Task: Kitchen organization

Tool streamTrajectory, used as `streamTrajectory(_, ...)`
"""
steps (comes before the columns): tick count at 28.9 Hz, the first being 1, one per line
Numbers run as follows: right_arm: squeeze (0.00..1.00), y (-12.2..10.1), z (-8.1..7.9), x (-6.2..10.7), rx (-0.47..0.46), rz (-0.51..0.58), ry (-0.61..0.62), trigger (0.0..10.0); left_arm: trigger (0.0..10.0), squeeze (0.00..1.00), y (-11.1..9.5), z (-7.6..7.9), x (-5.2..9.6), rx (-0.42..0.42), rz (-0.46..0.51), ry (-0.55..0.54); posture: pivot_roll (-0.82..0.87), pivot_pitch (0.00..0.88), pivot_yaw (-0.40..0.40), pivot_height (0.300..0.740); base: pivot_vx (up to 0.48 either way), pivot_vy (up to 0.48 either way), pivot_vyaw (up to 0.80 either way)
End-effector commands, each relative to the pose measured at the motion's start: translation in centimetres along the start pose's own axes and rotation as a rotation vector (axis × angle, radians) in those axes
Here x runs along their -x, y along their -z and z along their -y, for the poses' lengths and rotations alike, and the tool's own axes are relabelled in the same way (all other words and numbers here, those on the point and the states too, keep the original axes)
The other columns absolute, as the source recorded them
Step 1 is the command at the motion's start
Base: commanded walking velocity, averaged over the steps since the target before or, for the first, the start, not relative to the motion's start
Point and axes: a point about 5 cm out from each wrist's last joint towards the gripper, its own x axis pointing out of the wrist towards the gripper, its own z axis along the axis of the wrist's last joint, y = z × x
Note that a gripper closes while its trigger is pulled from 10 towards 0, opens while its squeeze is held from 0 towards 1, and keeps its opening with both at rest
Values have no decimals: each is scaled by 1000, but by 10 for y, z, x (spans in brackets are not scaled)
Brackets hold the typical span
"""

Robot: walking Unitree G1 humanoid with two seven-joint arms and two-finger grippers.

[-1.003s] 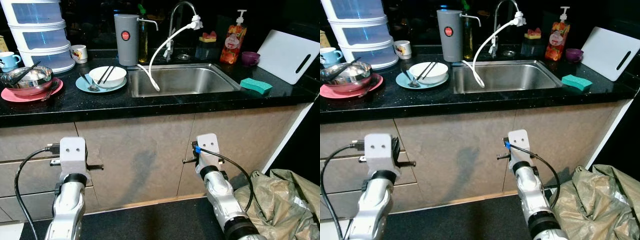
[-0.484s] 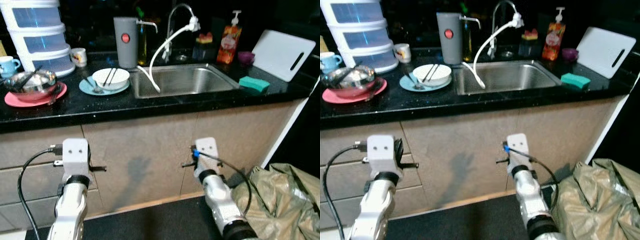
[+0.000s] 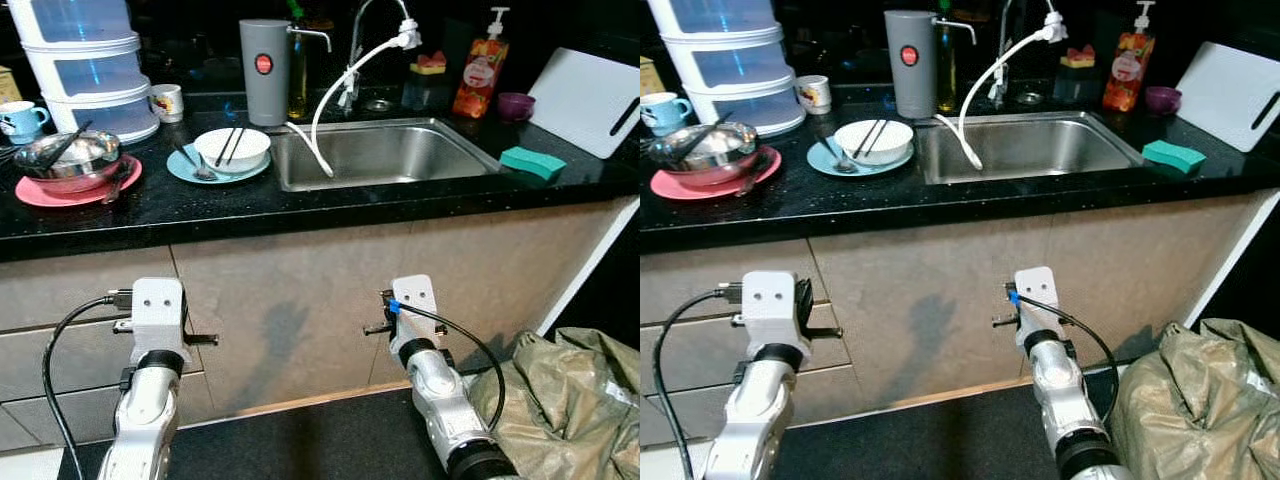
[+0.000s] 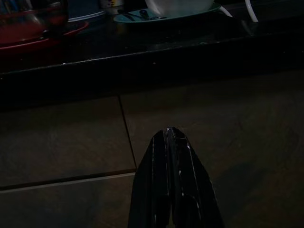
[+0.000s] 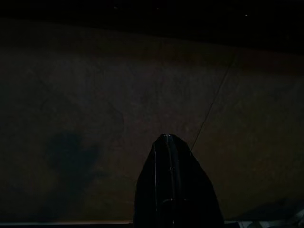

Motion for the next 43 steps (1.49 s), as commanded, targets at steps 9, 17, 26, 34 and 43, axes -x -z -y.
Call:
streamTrajectory(9, 0, -14, -4, 0, -55, 85, -9, 10000, 10000, 0, -7, 0, 0, 12, 31, 1, 4, 2, -32, 740, 0, 0, 0)
streamTrajectory(17, 0, -89, -10, -13, -132, 383, -51, 10000, 10000, 0, -54, -17, -21, -35, 216, -93, 17, 0, -35, 740, 0, 0, 0)
streamTrajectory(26, 0, -95, -10, -16, -104, 390, -57, 10000, 10000, 0, -66, -17, -24, -35, 250, -86, 27, 0, -40, 740, 0, 0, 0)
streamTrajectory(34, 0, -87, -11, -13, -112, 361, -74, 10000, 10000, 0, -62, -17, -21, -37, 235, -102, 23, 0, -43, 740, 0, 0, 0)
streamTrajectory(43, 0, -84, -12, -14, -98, 340, -78, 10000, 10000, 0, -58, -14, -20, -37, 213, -87, 19, 0, -40, 740, 0, 0, 0)
